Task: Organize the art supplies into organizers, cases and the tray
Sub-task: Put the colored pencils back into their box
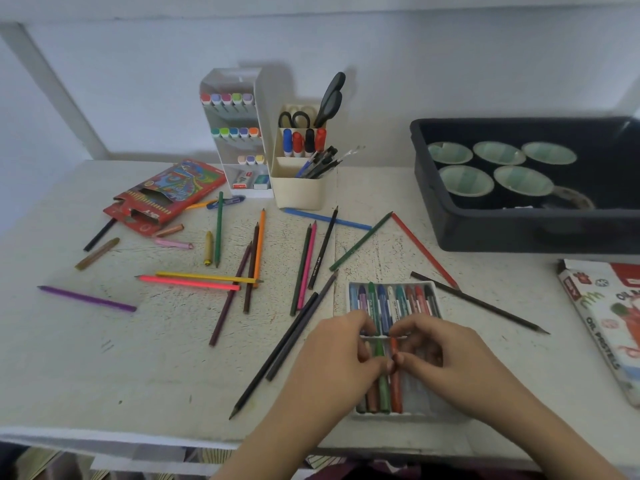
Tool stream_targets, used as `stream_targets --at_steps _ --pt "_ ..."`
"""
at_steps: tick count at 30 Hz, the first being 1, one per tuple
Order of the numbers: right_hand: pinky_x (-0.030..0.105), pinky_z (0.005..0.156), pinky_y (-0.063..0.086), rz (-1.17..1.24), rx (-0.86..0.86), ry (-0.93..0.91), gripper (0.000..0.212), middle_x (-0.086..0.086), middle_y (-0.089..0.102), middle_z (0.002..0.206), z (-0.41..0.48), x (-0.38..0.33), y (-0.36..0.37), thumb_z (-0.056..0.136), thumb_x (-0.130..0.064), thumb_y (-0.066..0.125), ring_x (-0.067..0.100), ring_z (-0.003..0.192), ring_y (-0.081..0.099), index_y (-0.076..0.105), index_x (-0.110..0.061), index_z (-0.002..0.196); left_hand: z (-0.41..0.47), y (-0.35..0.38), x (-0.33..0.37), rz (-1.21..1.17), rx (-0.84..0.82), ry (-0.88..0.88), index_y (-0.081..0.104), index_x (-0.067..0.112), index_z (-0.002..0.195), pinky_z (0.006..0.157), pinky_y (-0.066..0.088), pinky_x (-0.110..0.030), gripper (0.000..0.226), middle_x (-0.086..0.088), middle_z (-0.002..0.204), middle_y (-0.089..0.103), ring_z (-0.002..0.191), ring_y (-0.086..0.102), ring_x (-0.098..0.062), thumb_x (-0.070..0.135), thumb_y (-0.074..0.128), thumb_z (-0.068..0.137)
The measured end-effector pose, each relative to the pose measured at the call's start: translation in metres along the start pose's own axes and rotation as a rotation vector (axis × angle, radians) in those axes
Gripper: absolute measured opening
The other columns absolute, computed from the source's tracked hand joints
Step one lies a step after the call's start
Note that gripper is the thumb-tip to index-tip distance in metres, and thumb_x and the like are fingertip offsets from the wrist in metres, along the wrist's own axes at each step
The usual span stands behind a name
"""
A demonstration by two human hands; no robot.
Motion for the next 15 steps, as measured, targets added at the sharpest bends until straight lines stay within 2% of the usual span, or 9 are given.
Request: stream_targets --at_steps 3,5,7,12,15 --pt "0.015 0.054 0.039 -0.010 -0.017 0.002 0.025 -0.027 0.062 0.084 -0.0015 0.0000 0.0013 0.079 -0.023 0.072 0.004 0.054 0.049 0.055 -0.036 0.091 -0.0010 -0.0027 -0.0049 -0.071 -0.062 -0.018 0.056 0.029 0.101 0.065 0.052 -0.022 0.026 0.004 0.077 0.063 0.066 0.061 -0.006 0.026 0.072 0.081" --pt "0.016 0.055 0.039 -0.024 -0.032 -0.003 0.026 -0.027 0.061 0.086 -0.0023 -0.0013 0.0008 0.078 -0.023 0.073 0.002 0.057 0.050 0.055 -0.036 0.092 -0.0012 -0.0034 -0.0066 -0.086 -0.080 -0.018 0.054 0.030 0.101 0.059 0.049 -0.015 0.031 0.005 0.077 0.061 0.063 0.058 -0.004 0.018 0.073 0.079" --pt "0.016 0.056 0.040 -0.028 -0.054 -0.002 0.028 -0.020 0.062 0.083 -0.0028 -0.0029 0.0003 0.076 -0.025 0.074 0.001 0.060 0.051 0.055 -0.036 0.093 -0.0018 -0.0028 -0.0063 -0.080 -0.077 -0.016 0.054 0.030 0.102 0.053 0.043 -0.010 0.034 0.007 0.076 0.059 0.060 0.053 -0.001 0.014 0.072 0.078" --pt "0.011 0.058 0.037 -0.086 -0.083 -0.002 0.030 -0.016 0.060 0.084 -0.0047 -0.0055 0.0028 0.077 -0.025 0.075 -0.010 0.069 0.051 0.053 -0.036 0.094 -0.0013 -0.0002 -0.0063 -0.080 -0.067 -0.022 0.053 0.030 0.100 0.055 0.044 -0.015 0.035 0.007 0.074 0.057 0.059 0.051 -0.002 0.008 0.070 0.077" --pt "0.011 0.060 0.038 -0.095 -0.078 -0.014 0.030 -0.015 0.060 0.084 -0.0060 -0.0068 0.0034 0.076 -0.022 0.075 -0.011 0.074 0.052 0.054 -0.036 0.093 -0.0017 -0.0003 -0.0069 -0.127 -0.081 -0.032 0.053 0.029 0.099 0.050 0.041 -0.010 0.037 0.007 0.072 0.056 0.056 0.051 -0.001 0.006 0.071 0.076"
Point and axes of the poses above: each hand's wrist, its own z-axis towards the middle knuckle, its own y-axis out of the palm, x = y × z, the point moved 4 cm from there along z, towards the middle knuckle
